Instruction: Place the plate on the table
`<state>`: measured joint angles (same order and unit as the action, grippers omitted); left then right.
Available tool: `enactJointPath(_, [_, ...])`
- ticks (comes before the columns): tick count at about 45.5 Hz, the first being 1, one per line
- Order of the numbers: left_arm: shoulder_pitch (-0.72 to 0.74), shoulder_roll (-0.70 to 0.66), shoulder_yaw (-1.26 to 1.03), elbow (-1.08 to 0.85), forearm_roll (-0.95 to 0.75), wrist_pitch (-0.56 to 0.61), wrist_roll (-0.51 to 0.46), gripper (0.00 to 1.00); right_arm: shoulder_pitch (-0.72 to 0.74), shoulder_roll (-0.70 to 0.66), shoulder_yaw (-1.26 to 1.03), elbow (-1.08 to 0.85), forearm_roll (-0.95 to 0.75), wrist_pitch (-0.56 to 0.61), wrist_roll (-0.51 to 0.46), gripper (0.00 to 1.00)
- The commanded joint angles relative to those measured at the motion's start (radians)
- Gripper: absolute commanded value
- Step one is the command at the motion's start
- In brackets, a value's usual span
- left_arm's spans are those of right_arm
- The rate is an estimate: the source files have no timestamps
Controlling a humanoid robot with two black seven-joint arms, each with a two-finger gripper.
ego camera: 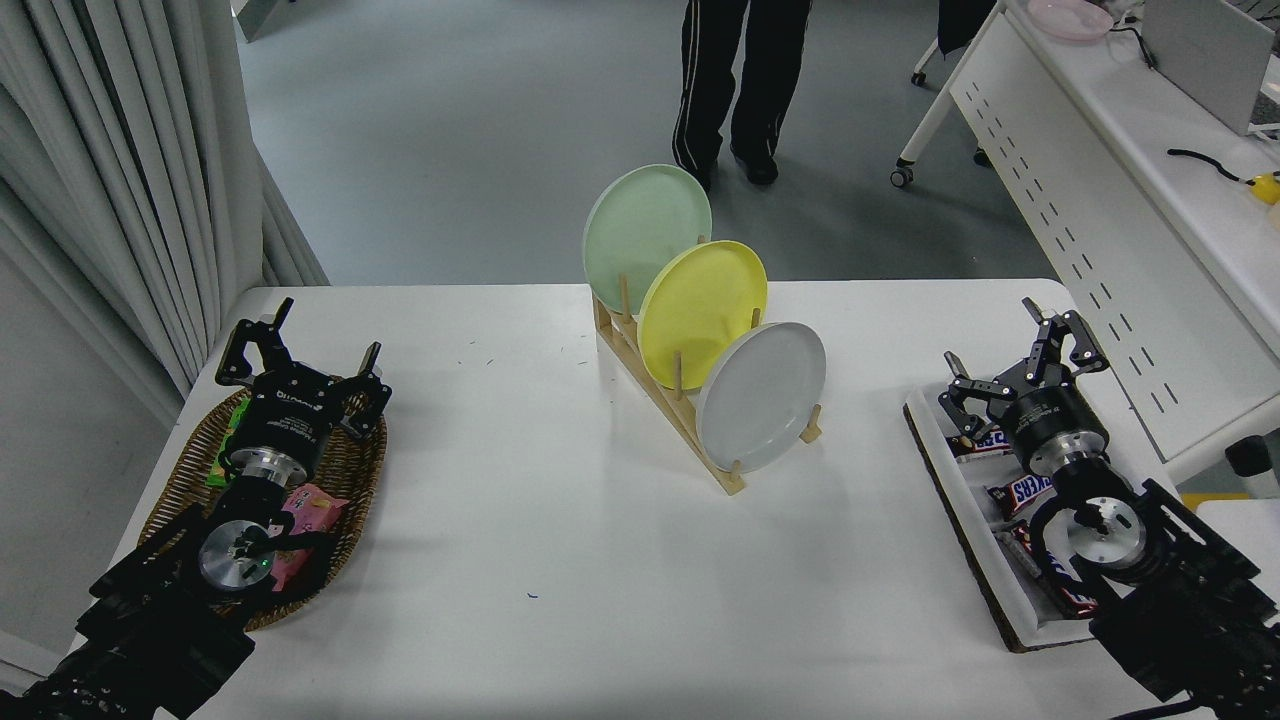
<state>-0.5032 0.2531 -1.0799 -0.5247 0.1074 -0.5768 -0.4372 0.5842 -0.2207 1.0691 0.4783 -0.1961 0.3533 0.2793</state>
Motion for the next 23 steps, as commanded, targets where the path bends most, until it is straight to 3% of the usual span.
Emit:
enactJointPath(1, [0.0, 0.0, 0.0, 0.0, 0.0, 0.0, 0.0, 1.0, -0.003, -0.002, -0.031, 0.0, 0.0, 0.003, 0.001, 1.0])
enactJointPath(23, [0.0, 0.0, 0.0, -0.001, 0.0, 0.0, 0.0, 1.0, 0.002, 0.0, -0.031, -0.004, 0.0, -0.002, 0.0, 1.0])
